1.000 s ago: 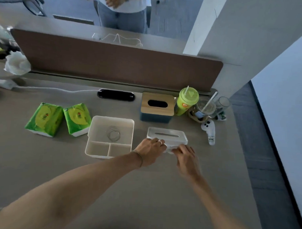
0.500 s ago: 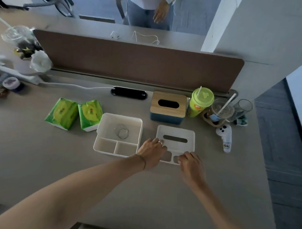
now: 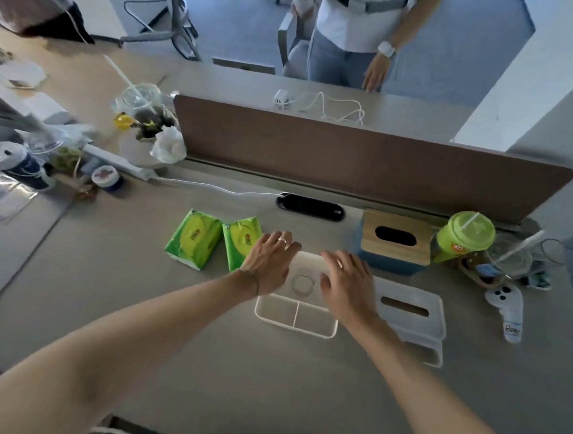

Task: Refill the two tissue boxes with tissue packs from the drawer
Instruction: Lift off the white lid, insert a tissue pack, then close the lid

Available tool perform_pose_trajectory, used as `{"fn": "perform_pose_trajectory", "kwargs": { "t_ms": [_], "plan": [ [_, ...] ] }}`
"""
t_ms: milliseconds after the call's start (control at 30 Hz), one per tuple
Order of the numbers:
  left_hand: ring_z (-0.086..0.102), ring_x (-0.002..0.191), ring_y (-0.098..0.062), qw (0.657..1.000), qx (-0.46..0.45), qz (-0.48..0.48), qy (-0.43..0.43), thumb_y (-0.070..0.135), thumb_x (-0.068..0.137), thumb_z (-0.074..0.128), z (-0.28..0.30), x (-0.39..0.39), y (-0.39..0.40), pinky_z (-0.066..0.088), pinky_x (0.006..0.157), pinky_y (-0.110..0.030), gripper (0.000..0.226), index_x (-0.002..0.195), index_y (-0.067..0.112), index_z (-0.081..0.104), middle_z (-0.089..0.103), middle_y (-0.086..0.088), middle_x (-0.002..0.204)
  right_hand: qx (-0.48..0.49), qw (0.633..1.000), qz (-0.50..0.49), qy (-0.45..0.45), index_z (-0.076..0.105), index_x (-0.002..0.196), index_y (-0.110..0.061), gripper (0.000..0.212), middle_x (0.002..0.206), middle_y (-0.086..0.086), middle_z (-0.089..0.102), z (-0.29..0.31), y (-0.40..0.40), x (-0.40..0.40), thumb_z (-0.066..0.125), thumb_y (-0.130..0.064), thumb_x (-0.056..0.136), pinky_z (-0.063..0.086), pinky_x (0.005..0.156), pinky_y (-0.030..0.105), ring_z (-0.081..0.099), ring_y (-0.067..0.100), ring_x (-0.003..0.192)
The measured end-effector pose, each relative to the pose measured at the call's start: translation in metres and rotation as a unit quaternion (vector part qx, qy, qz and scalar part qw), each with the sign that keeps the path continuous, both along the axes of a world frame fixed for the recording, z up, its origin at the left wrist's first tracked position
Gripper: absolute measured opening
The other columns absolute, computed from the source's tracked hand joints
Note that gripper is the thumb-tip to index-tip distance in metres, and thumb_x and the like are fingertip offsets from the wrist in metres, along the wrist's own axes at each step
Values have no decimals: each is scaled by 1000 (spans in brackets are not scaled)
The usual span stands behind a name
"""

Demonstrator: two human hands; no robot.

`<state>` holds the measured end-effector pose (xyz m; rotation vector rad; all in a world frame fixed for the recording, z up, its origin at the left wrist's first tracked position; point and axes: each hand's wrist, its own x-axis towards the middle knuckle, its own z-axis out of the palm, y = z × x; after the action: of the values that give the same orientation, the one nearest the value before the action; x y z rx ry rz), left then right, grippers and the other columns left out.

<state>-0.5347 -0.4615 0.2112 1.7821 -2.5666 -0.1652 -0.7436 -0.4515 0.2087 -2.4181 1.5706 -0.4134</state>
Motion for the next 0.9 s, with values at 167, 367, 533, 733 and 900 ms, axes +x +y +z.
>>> {"fn": "perform_pose_trajectory", "kwargs": {
  "t_ms": [167, 367, 533, 733, 900],
  "plan": [
    [49, 124, -36, 982, 50, -109, -147, 14, 79, 61, -10, 93, -32, 45, 98, -42, 60, 138, 19, 51, 47, -16, 139, 19, 999, 27, 26, 62, 127, -19, 47, 112, 5, 63, 1, -15, 79, 68, -18, 80, 51, 86, 43, 60, 30, 100],
    [2, 154, -33, 941, 142, -184, -247, 11, 85, 69, -38, 133, -66, 25, 117, -49, 107, 159, 29, -7, -6, -14, 167, 32, 997, 14, 71, 58, 130, -19, 52, 109, 4, 63, -1, -27, 113, 66, -14, 79, 50, 83, 42, 60, 30, 96],
    [-1, 154, -31, 925, 158, -228, -259, 15, 73, 79, -57, 132, -83, 23, 117, -51, 120, 159, 30, -3, -2, -10, 168, 47, 993, 11, 104, 54, 135, -18, 55, 114, 5, 62, 3, -27, 115, 65, -15, 82, 51, 85, 42, 59, 29, 101],
    [11, 152, -32, 937, 120, -215, -247, 25, 79, 73, -63, 141, -83, 26, 114, -48, 101, 157, 26, 9, 18, -14, 162, 51, 992, 4, 116, 53, 136, -19, 54, 114, 4, 60, 4, -35, 109, 63, -14, 84, 50, 85, 41, 57, 27, 101],
    [18, 149, -35, 975, 100, -99, -171, 26, 83, 66, -43, 146, -66, 30, 112, -47, 87, 156, 23, 19, 24, -16, 159, 30, 996, 6, 82, 54, 137, -18, 56, 115, 4, 60, 8, -44, 113, 67, -12, 82, 49, 86, 39, 57, 26, 101]
  ]
}}
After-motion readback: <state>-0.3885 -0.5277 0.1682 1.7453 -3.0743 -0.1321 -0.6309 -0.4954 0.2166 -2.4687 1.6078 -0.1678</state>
